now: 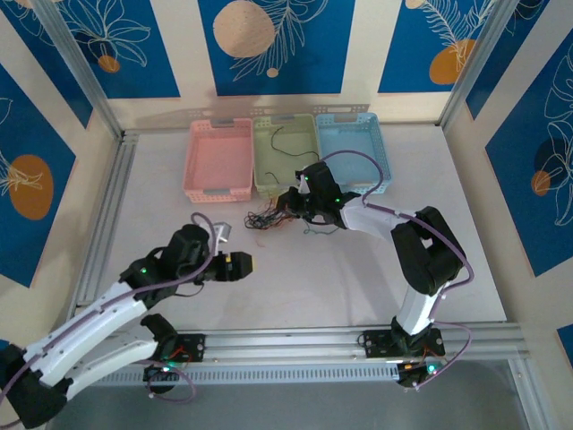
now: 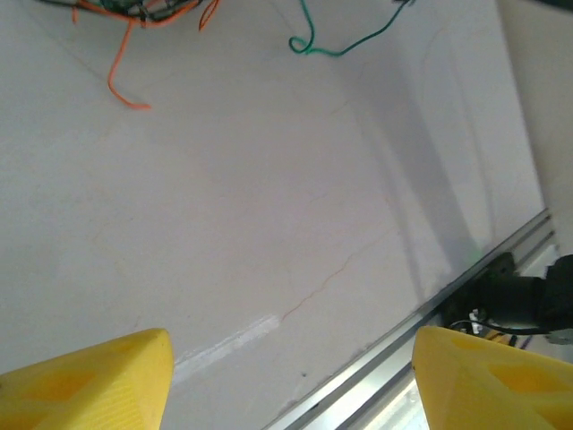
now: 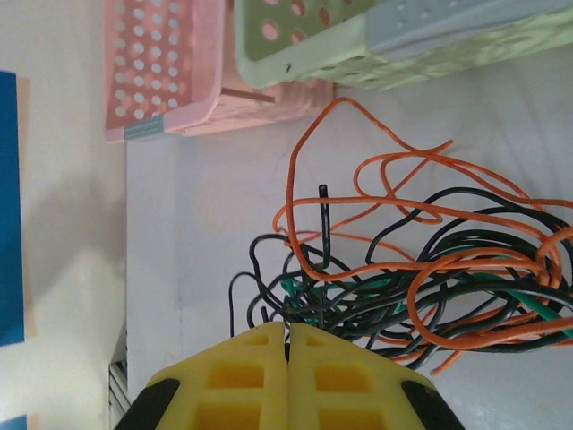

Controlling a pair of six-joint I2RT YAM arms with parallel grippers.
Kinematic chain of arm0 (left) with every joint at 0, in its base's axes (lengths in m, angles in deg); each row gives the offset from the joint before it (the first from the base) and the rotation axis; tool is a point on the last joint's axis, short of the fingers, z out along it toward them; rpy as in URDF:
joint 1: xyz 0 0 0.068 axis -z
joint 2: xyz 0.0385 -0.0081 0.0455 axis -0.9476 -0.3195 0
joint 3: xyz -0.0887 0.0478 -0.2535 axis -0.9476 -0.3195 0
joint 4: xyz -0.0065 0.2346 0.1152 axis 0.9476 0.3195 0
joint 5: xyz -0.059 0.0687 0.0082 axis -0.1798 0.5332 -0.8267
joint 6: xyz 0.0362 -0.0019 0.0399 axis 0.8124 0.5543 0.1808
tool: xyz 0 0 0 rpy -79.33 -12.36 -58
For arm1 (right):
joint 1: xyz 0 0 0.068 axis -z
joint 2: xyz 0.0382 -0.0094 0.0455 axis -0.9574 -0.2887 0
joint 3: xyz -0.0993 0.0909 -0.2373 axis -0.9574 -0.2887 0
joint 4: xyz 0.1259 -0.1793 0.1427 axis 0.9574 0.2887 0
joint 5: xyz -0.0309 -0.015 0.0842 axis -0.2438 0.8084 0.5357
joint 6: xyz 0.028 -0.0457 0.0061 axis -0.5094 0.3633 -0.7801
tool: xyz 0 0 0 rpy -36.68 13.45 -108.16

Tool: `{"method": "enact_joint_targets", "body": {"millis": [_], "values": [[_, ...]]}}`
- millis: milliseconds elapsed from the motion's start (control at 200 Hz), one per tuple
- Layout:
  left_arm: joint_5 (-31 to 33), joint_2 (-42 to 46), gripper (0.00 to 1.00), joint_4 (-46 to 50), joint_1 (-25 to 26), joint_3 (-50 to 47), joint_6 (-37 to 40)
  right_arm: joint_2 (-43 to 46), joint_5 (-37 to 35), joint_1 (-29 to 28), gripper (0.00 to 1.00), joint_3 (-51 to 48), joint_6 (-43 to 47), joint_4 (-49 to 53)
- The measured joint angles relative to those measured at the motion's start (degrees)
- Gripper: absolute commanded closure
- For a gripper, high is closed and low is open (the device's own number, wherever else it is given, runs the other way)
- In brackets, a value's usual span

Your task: Untangle the cables

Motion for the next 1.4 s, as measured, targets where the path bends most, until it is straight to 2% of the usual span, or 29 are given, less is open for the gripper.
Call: {"method": "enact_joint_targets", "body": {"millis": [45,75,100,160,200,375,590,765,1000,1400], "values": [[0.76,-1.70,0.29,-0.37,0.26,0.02,0.39,0.00,0.70,0.00,1.00,0.00,0.92,-0.15],[1.22,-2.62,0.29,-0.52,0.35,0.09,0.61,0.00,1.33,0.00,0.96,-0.02,1.57,-0.24],[1.55,-3.37,0.29,-0.61,0.35,0.20,0.90,0.00,1.77,0.00,0.89,-0.02,2.05,-0.35],[2.47,-4.85,0.29,-0.68,0.39,0.68,1.49,0.00,2.91,0.04,0.65,-0.07,3.48,-0.26],[2.91,-5.68,0.29,-0.68,0.42,1.25,2.03,0.00,3.23,0.20,0.57,-0.07,4.59,0.07],[4.33,-8.26,0.28,-0.72,0.46,4.15,3.65,1.07,1.95,1.22,0.51,-0.15,9.18,4.59],[5.05,-8.22,0.28,-0.37,0.46,4.76,4.74,8.07,-0.13,5.84,0.51,-4.24,10.82,7.08],[5.16,-6.40,0.28,0.92,0.46,5.14,5.53,5.57,1.20,10.91,0.54,-3.56,11.52,12.90],[5.70,-5.29,0.28,3.02,0.46,5.84,6.43,-0.74,3.85,10.86,0.54,-1.66,12.46,17.94],[6.36,-3.91,0.27,3.96,0.46,5.81,6.67,-3.56,11.93,10.99,0.58,-1.84,15.45,17.16]]}}
